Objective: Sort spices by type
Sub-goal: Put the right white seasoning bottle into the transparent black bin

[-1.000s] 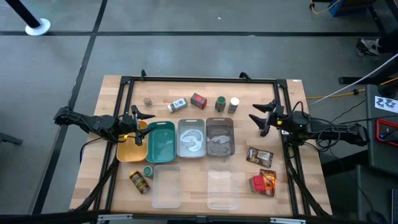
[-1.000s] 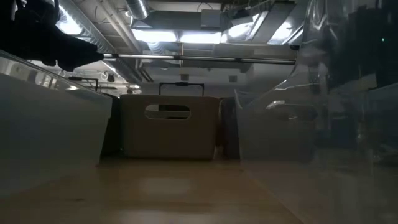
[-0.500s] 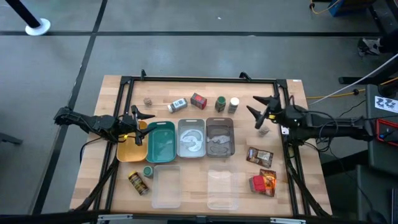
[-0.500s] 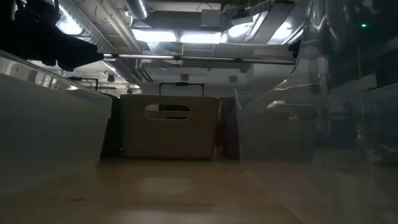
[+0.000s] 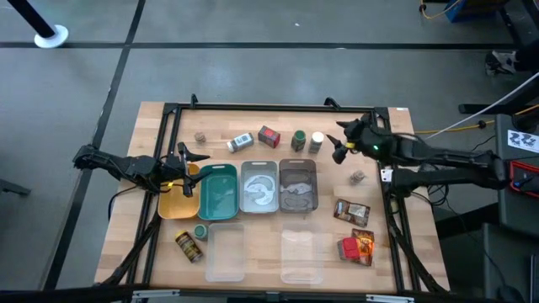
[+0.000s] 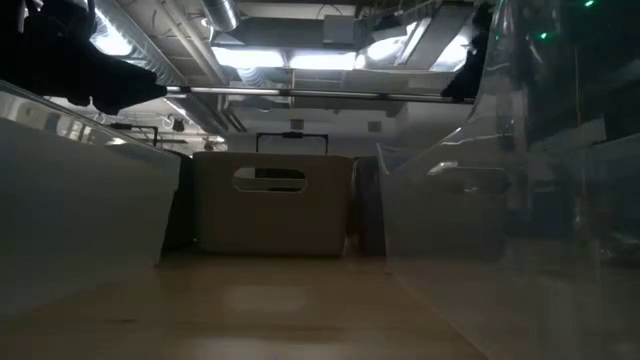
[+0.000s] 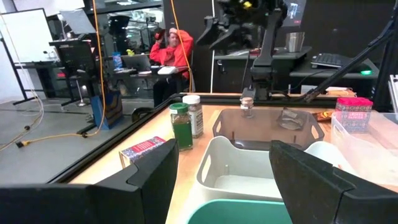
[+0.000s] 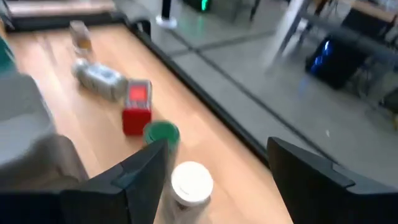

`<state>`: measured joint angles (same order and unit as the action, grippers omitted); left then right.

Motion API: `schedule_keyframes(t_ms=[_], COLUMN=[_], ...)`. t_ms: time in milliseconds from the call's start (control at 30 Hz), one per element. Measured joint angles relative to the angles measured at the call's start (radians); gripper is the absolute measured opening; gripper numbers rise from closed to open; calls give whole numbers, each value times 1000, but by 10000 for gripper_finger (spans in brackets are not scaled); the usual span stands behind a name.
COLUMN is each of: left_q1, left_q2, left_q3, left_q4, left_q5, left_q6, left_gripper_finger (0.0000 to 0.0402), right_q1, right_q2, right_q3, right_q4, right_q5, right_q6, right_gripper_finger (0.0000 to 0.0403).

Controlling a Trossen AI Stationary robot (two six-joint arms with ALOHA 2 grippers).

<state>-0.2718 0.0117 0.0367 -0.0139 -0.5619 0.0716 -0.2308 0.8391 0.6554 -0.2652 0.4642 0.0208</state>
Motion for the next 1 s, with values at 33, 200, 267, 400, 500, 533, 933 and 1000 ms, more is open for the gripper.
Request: schedule_keyframes(t_ms=[33, 200, 267, 400, 500, 533, 933, 1000], left_q1=[0, 0, 0, 0, 0, 0, 0, 0], left_q2=[0, 0, 0, 0, 0, 0, 0, 0], left_q3=[0, 0, 0, 0, 0, 0, 0, 0], left_q4=[0, 0, 0, 0, 0, 0, 0, 0], left_q5=[0, -1, 0, -1, 0, -1, 0, 0], left_q6=[0, 0, -5, -5, -5, -5, -5, -5], left_gripper_finger=[237, 237, 237, 237, 237, 237, 237, 237], right_q1=[-29, -161, -200, -261, -290, -297, -306, -306], right_q2=[23, 125, 167, 248, 303, 319, 419, 428], right_q3=[14, 45, 56, 70, 78, 79, 79, 79], right_q4=[-12, -32, -29, -30, -31, -29, -20, -18], right_q5=[-39, -305, -390, -450, -457, -459, -498, -497], right_q6=[0, 0, 0, -9, -29, -29, -78, -81], right_gripper_finger=[271, 271, 271, 271, 271, 271, 271, 271])
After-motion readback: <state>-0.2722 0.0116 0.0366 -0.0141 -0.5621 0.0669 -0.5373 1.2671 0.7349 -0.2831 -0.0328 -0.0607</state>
